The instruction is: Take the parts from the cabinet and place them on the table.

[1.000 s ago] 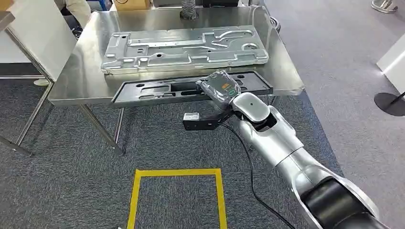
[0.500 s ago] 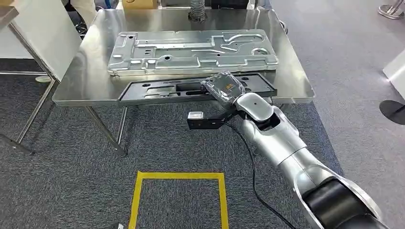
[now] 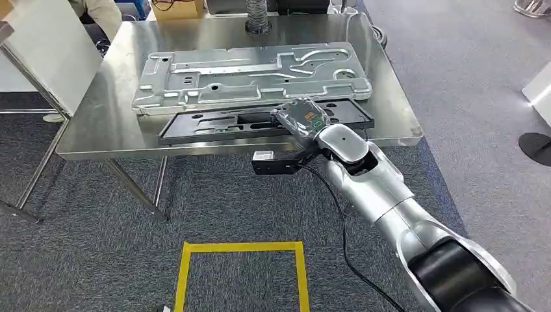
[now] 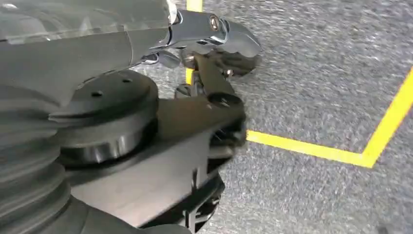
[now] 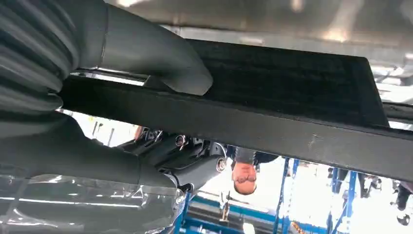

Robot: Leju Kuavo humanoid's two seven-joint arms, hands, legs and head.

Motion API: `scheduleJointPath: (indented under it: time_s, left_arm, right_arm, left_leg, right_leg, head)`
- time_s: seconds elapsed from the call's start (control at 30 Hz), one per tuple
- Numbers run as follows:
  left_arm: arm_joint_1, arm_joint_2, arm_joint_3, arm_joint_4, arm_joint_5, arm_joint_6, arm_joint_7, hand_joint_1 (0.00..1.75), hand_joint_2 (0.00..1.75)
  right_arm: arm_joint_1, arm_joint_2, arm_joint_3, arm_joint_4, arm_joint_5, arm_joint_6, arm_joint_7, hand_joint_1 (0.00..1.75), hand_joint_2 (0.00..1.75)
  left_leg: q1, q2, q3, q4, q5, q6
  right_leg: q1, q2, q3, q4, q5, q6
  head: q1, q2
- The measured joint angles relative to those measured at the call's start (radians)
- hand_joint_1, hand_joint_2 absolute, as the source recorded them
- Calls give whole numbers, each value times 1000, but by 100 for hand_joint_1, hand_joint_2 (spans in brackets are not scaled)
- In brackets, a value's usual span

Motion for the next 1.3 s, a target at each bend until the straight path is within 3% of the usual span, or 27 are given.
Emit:
scheduleJointPath:
  time_s: [0.03, 0.13, 0.2, 0.23, 0.3, 0.33, 0.37, 0.4, 0.43, 0.5, 0.53, 0.63, 0.7, 0.73, 0.83, 0.87, 0.9, 0.93, 1.0, 1.07, 1.17, 1.2, 1.23, 1.3]
  left_arm:
    - [0, 0, 0, 0, 0, 1, 0, 0, 175]
    - [1, 0, 0, 0, 0, 4, 1, 0, 175]
    - [0, 0, -1, 0, 0, 4, 1, 0, 175]
    - [-1, 0, -1, 0, -1, 4, 1, 0, 175]
    - [-3, 0, -1, 0, -2, 6, 6, 0, 175]
    - [-2, 0, -1, 0, -3, 7, 9, 0, 175]
    - [-1, 0, -1, 0, -3, 8, 10, 0, 175]
    - [1, 0, -1, 0, -3, 8, 11, 0, 175]
    - [1, 0, -1, 0, -3, 8, 11, 0, 175]
    - [1, -2, -2, 0, -3, 8, 12, 0, 175]
    - [-1, -3, -2, 0, -3, 8, 12, 0, 175]
    - [0, -3, -2, 0, -3, 9, 12, 0, 175]
    - [-1, -2, -2, 0, -3, 10, 12, 0, 175]
    - [-1, -2, -2, 0, -3, 10, 12, 0, 175]
    - [1, -2, -2, 0, -3, 10, 12, 0, 175]
    - [2, -2, -2, 0, -3, 10, 12, 0, 175]
    - [3, -2, -2, 0, -3, 10, 12, 0, 175]
    - [3, -2, -2, 0, -3, 10, 12, 0, 175]
    - [3, -2, -2, 0, -3, 10, 12, 0, 175]
    - [2, -2, -2, 0, -3, 10, 12, 0, 175]
    - [3, -2, -2, 0, -3, 11, 12, 0, 175]
    - [3, -3, -2, 0, -3, 11, 12, 0, 175]
    - [1, -3, -2, 0, -3, 11, 12, 0, 175]
    - [-2, -3, -2, 0, -3, 11, 12, 0, 175]
  right_arm:
    - [-4, 2, 0, 2, 1, 0, 0, 175, 175]
    - [-4, 2, 1, 3, 3, 0, 0, 175, 175]
    - [-7, 2, 1, 3, 3, 0, 0, 175, 175]
    - [-10, 2, 1, 4, 3, -1, -1, 175, 175]
    - [-13, 2, 2, 8, 3, -1, -4, 175, 175]
    - [-11, 3, 2, 13, 3, -1, -5, 175, 175]
    - [-10, 3, 2, 17, 3, -1, -6, 175, 175]
    - [-9, 4, 3, 21, 3, -2, -6, 175, 175]
    - [-10, 6, 3, 24, 3, -3, -6, 175, 175]
    - [-15, 10, 3, 28, 2, -5, -6, 175, 175]
    - [-17, 10, 3, 31, 2, -8, -6, 175, 175]
    - [-18, 16, 3, 36, 1, -13, -6, 175, 175]
    - [-18, 19, 2, 38, 1, -15, -6, 175, 175]
    - [-19, 21, 2, 39, 1, -16, -5, 175, 175]
    - [-16, 23, 3, 41, 1, -18, -5, 175, 175]
    - [-12, 23, 3, 44, 1, -18, -5, 175, 175]
    - [-9, 23, 3, 46, 1, -18, -5, 175, 175]
    - [-7, 23, 3, 47, 1, -18, -5, 175, 175]
    - [-7, 23, 2, 47, 1, -18, -5, 175, 175]
    - [-12, 23, 2, 48, 2, -18, -4, 175, 175]
    - [-13, 23, 2, 49, 2, -18, -4, 175, 175]
    - [-14, 23, 2, 49, 2, -18, -6, 175, 175]
    - [-17, 23, 1, 49, 2, -18, -6, 175, 175]
    - [-21, 23, 1, 49, 2, -18, -6, 175, 175]
  left_leg:
    - [-7, 0, 15, -11, -15, 1]
    - [-9, -2, 10, -12, -24, 15]
    - [-1, -2, 23, -25, -22, 27]
    - [-1, -1, 26, -26, -25, 33]
    - [-1, -1, 31, -26, -32, 39]
    - [-2, -1, 34, -25, -36, 40]
    - [-2, -2, 37, -24, -39, 40]
    - [-1, -3, 44, -22, -46, 39]
    - [-1, -5, 51, -21, -52, 36]
    - [-2, -6, 71, -20, -67, 30]
    - [-8, -6, 73, -19, -72, 24]
    - [-6, -5, 78, -27, -78, 9]
    - [-5, -2, 78, -17, -92, -4]
    - [-5, -1, 63, 24, -112, -7]
    - [-1, -1, -73, 270, -207, -17]
    - [-1, 0, -106, 313, -208, -19]
    - [-1, 0, -111, 301, -181, -19]
    - [-1, 0, -93, 245, -134, -18]
    - [-1, 0, -13, 51, -16, -10]
    - [-5, -1, 20, -15, -25, -1]
    - [-6, -1, 17, -10, -29, 14]
    - [3, 0, 27, -23, -26, 21]
    - [1, 0, 34, -27, -29, 27]
    - [1, 1, 37, -26, -33, 34]
  right_leg:
    - [6, 3, 0, 5, -4, 6]
    - [5, 2, -2, 0, -8, 19]
    - [1, -1, -5, 21, -24, 32]
    - [1, -2, -31, 71, -48, 36]
    - [-2, -2, -127, 243, -117, 44]
    - [-3, -2, -176, 320, -133, 46]
    - [-4, -2, -198, 344, -126, 46]
    - [-6, -2, -198, 314, -84, 45]
    - [-6, -2, -175, 246, -32, 42]
    - [-4, -4, -99, 50, 82, 31]
    - [4, -4, -81, 34, 65, 27]
    - [8, -3, -79, 16, 55, 13]
    - [-4, -2, -64, -1, 56, 3]
    - [-3, -2, -58, -3, 53, -5]
    - [0, -2, -50, -2, 43, -13]
    - [1, -2, -46, -1, 38, -13]
    - [1, -1, -41, 0, 33, -12]
    - [1, 0, -34, 3, 27, -11]
    - [1, 1, -15, 9, 10, -5]
    - [9, 4, -15, 15, 1, 4]
    - [8, 3, -15, 9, -1, 17]
    - [6, 3, -14, 13, -11, 24]
    - [5, 0, -26, 45, -27, 28]
    - [1, -1, -109, 199, -93, 35]
  head:
    - [1, 0]
    - [1, 0]
    - [2, 0]
    - [5, 0]
    - [3, 0]
    - [4, 0]
    - [4, 0]
    - [4, 0]
    - [4, 0]
    - [4, 0]
    - [3, 0]
    - [3, 0]
    - [2, 0]
    - [0, 0]
    - [0, 0]
    - [-1, 0]
    - [0, 0]
    - [-1, 0]
    - [-1, 0]
    - [-2, 0]
    - [2, 0]
    - [-1, 0]
    - [6, 0]
    - [7, 0]
